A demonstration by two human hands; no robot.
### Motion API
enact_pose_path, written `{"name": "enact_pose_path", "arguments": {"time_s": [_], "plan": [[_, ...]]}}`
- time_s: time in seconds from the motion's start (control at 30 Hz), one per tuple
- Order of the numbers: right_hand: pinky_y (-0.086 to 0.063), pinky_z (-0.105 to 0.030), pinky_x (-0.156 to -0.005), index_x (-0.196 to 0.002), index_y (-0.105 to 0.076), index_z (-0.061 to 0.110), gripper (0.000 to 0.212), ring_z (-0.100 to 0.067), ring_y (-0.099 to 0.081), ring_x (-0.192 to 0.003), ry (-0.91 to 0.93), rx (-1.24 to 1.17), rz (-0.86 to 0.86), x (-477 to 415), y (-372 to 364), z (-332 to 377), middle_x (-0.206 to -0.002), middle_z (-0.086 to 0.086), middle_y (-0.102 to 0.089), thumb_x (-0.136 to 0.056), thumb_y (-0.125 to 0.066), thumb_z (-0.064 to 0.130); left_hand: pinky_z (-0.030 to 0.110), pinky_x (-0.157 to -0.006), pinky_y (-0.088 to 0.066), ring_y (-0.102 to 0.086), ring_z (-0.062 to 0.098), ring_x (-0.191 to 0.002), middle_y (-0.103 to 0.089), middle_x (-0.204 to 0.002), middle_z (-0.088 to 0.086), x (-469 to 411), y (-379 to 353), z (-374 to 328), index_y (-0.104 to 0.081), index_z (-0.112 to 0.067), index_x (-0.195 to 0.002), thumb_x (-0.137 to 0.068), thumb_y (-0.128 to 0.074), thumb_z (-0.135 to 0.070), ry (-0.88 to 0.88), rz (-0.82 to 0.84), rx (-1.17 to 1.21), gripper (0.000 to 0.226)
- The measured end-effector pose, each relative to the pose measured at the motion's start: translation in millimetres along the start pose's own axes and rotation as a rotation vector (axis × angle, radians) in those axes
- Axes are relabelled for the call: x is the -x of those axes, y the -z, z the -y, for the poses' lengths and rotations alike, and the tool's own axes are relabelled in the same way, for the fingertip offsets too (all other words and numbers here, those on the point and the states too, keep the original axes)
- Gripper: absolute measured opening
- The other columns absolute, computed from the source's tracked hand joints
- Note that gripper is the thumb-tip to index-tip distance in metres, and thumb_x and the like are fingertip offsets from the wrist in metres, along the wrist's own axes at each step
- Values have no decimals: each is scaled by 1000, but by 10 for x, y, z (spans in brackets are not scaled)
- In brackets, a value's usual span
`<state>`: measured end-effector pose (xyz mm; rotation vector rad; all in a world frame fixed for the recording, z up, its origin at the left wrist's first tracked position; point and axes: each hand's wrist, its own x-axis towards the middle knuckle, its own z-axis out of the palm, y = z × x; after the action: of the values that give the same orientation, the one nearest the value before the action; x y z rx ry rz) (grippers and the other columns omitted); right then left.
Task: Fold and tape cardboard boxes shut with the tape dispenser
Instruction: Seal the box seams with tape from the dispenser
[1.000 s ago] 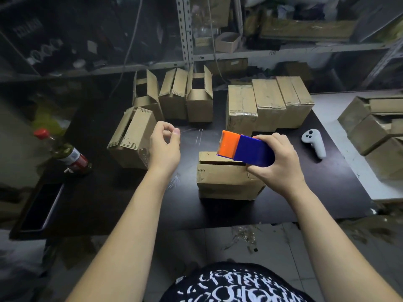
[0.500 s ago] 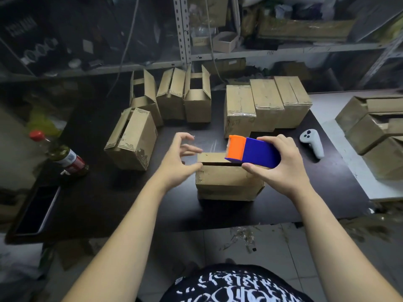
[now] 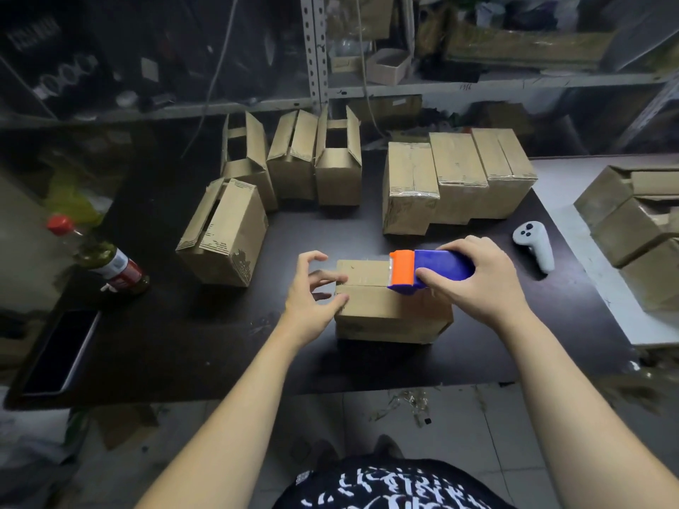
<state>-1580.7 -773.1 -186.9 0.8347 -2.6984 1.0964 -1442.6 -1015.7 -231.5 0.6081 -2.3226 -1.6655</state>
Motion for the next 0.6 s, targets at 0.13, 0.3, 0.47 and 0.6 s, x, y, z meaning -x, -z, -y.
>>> {"name": "enact_pose_path", "arguments": {"time_s": [0.13,0.3,0.47,0.6], "plan": [[-42,-33,-74,-91,-72,30,44,-11,-50,-81,63,83,29,-49,-65,33,-83,15,-61,-66,-76,66,26,-94,-57,-67,8,-110,-71,-111,-4,25,-83,63,-43,-30,-119,-81,-81,2,55,-81,102,63],[-42,-34,-75,-89,-72,30,46,-13,-51,-82,37,125,11,-47,-113,34,-82,15,-60,-65,-70,68,27,-94,-56,-70,16,-110,-70,-114,6,16,-69,133,-49,-24,-112,-78,-82,6,151,-88,245,56],[-39,-32,-74,-90,-72,30,48,-12,-50,-82,40,140,13,-51,-132,54,-81,16,-58,-65,-68,71,36,-81,-57,-75,24,-101,-76,-101,12,-15,-49,8,-64,-8,-98,-98,-64,-13,336,-220,515,5],[-41,-33,-75,-90,-72,31,49,-12,-50,-82,15,120,23,-66,-118,56,-82,15,-60,-65,-66,72,32,-77,-50,-70,14,-81,-74,-79,1,-106,-38,-39,-74,-8,-88,-96,-70,-23,354,-335,305,18]]}}
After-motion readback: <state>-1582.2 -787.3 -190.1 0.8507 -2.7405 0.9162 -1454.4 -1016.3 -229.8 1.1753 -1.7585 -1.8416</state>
